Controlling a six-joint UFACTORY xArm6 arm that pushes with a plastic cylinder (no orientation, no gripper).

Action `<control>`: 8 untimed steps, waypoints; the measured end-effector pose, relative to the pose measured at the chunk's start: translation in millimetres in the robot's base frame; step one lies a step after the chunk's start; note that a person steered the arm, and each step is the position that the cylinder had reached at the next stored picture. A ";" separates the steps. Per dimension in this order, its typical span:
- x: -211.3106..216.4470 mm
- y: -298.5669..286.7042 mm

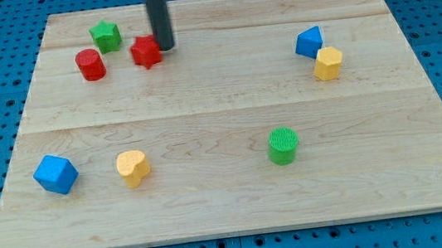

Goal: Place your arm right to the green circle

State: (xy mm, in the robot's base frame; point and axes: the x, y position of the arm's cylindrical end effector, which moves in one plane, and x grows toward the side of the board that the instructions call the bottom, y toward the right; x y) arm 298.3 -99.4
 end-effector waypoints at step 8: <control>155.2 186.2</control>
State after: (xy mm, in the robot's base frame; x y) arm 453.5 86.8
